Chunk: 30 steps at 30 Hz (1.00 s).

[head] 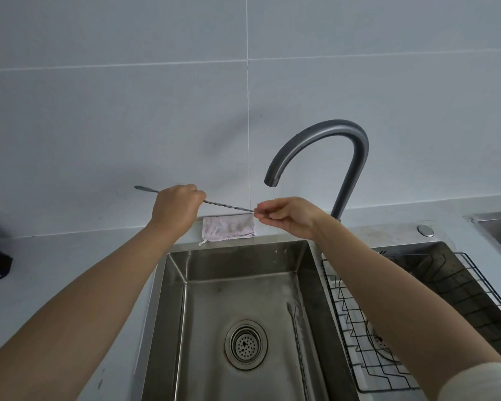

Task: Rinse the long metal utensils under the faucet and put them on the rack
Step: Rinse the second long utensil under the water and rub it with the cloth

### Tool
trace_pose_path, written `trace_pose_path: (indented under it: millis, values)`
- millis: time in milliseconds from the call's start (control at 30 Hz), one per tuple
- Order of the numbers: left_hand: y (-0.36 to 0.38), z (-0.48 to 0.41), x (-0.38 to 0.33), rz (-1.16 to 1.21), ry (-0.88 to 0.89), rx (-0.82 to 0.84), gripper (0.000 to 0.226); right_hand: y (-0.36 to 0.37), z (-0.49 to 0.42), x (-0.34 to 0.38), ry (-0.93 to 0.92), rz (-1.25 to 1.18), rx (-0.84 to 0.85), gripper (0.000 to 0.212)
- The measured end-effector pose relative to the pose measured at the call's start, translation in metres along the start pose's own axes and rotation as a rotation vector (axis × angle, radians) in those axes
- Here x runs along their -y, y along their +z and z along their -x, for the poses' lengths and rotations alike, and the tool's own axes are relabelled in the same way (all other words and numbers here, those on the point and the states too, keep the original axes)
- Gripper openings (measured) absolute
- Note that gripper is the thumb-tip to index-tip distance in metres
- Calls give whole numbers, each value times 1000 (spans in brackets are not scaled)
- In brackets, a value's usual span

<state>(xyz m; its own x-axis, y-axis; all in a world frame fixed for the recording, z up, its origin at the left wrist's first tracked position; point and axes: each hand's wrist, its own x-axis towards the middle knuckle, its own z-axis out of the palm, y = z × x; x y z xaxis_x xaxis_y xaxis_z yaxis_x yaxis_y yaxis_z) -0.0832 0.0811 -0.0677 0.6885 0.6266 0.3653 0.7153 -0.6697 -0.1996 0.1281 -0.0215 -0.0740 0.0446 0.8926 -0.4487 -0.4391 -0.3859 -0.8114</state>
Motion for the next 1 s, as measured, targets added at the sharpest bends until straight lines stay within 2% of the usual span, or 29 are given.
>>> trace_pose_path:
  millis: [133, 267, 400, 533, 633, 733, 833, 1000]
  values:
    - [-1, -11, -5, -2, 0, -26, 38, -1, 1, 1, -1, 158, -34, 22]
    - [-3, -22, -13, 13, 19, -76, 39, -3, 0, 2, -112, 297, -130, 4]
    - [-3, -30, -19, 57, 45, -125, 38, -4, 0, 2, -185, 439, -166, 20]
    - [-5, -35, -23, 68, 70, -129, 38, -7, 1, 3, -208, 359, -18, 14]
    - [-8, -37, -27, 66, 77, -84, 37, -7, 1, 5, -155, 294, 112, 24]
    - [-11, -40, -32, 70, 87, -54, 36, -5, 0, 5, -135, 371, 167, 30]
    - [-13, -43, -35, 73, 113, -65, 35, -1, -1, 4, -151, 450, 170, 27]
    - [-20, -50, -42, 61, 149, -100, 35, 5, -2, 4, -232, 634, 49, 16]
